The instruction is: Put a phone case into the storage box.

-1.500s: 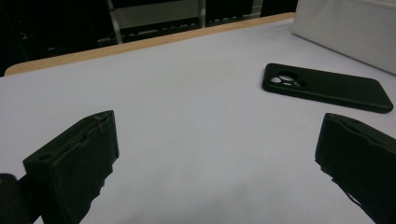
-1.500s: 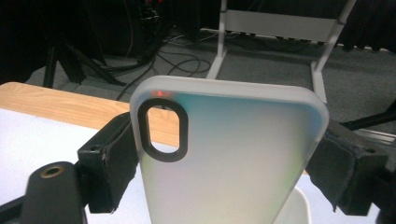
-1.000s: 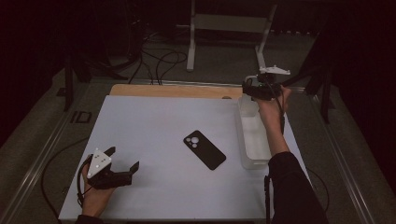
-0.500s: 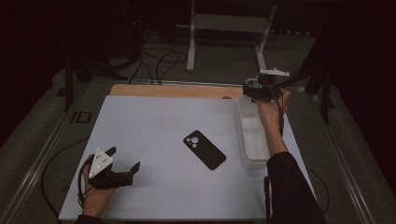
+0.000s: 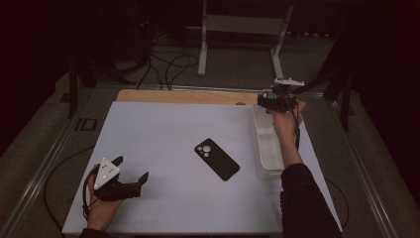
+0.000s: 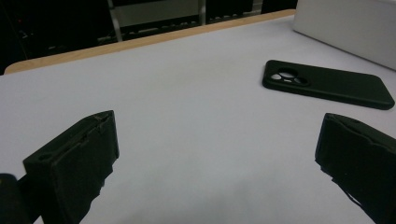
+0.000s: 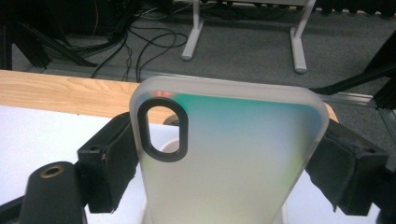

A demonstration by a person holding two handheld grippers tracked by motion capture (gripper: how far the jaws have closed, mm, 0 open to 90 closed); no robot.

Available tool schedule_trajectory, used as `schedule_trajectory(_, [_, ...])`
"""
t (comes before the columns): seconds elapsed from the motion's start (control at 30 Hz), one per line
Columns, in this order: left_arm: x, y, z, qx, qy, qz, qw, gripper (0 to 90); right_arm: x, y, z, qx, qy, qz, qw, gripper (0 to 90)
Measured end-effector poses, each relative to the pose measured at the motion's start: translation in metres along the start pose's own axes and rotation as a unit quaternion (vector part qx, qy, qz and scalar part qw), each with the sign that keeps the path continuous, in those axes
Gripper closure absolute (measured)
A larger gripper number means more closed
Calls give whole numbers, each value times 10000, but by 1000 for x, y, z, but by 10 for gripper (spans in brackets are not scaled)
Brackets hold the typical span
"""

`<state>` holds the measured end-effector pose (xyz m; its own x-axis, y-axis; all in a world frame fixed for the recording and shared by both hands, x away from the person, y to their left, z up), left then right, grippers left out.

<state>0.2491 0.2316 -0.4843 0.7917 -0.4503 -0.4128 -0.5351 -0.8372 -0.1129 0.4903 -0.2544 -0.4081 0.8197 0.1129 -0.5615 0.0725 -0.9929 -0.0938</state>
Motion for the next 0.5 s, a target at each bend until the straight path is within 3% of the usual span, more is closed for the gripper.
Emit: schedule_trajectory(0.5, [0, 0, 0, 0, 1, 8, 10000, 1, 15, 4, 14, 62, -182, 81, 9998, 164])
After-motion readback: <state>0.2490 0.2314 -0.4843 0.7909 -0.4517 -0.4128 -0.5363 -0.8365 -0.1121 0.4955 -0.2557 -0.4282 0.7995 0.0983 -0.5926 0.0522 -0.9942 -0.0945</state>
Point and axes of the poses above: each handheld gripper's, and its own axes: x roughly forward along the jaws, z roughly out of its underside, y roughly to its right, the point moved 1 cm from there along x, roughly forward along the jaws, and after that the axes turned 7 degrees about x, right-handed, at the moved point
